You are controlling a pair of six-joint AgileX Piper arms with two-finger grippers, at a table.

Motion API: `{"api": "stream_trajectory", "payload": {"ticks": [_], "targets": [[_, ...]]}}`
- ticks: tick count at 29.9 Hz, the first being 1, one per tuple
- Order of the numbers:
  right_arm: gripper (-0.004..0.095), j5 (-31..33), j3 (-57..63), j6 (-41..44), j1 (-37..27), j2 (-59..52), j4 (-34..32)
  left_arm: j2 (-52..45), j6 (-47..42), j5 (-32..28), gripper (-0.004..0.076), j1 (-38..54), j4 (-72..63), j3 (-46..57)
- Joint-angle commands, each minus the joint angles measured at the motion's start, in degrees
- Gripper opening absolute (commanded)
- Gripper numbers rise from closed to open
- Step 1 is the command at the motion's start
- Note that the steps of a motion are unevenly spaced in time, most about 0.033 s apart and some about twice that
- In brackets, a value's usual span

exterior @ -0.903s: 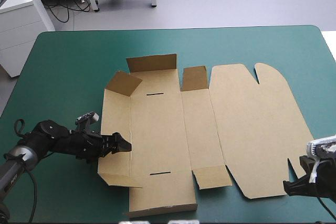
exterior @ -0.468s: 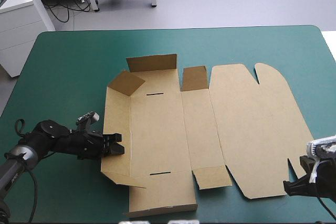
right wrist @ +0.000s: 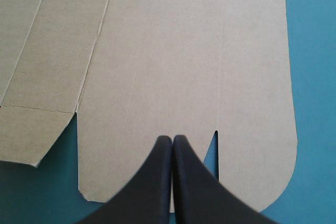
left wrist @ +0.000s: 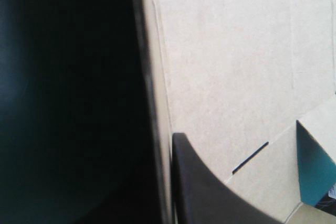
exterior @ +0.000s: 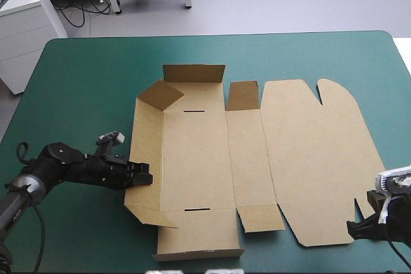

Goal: Fold the box

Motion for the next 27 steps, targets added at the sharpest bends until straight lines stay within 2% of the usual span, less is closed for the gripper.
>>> {"api": "stream_trajectory", "payload": {"ticks": [1,8,14,19,22,27], "targets": [[-0.002,-0.5,-1.3,-0.5,-0.2,0.6,-2.0,-1.3,3.0,5.0,-0.001,-0.5,-2.1,-6.8],[-0.002,-1.2,-2.8,-0.5,-0.2,0.6,-3.5,-1.3,-3.5,9.3,-0.0009,-0.5,15.5,-24.9],[-0.002,-5.1,-4.2,-0.5,-0.2,0.6,-3.8,-1.3,-3.0,12.0,-0.0009,-1.5,28.6,-39.2],[-0.002,-5.9,-4.2,-0.5,-0.2,0.6,-3.7,0.1,-0.3,12.2,-0.0009,-7.4,38.2,-47.7],[-0.002,-6.1,-4.2,-0.5,-0.2,0.6,-3.6,1.8,2.3,10.9,-0.0009,-11.8,41.5,-49.7],[-0.002,-6.6,-4.2,-0.5,-0.2,0.6,-3.5,4.8,2.5,2.0,-0.0009,-20.1,54.3,-49.8]]}}
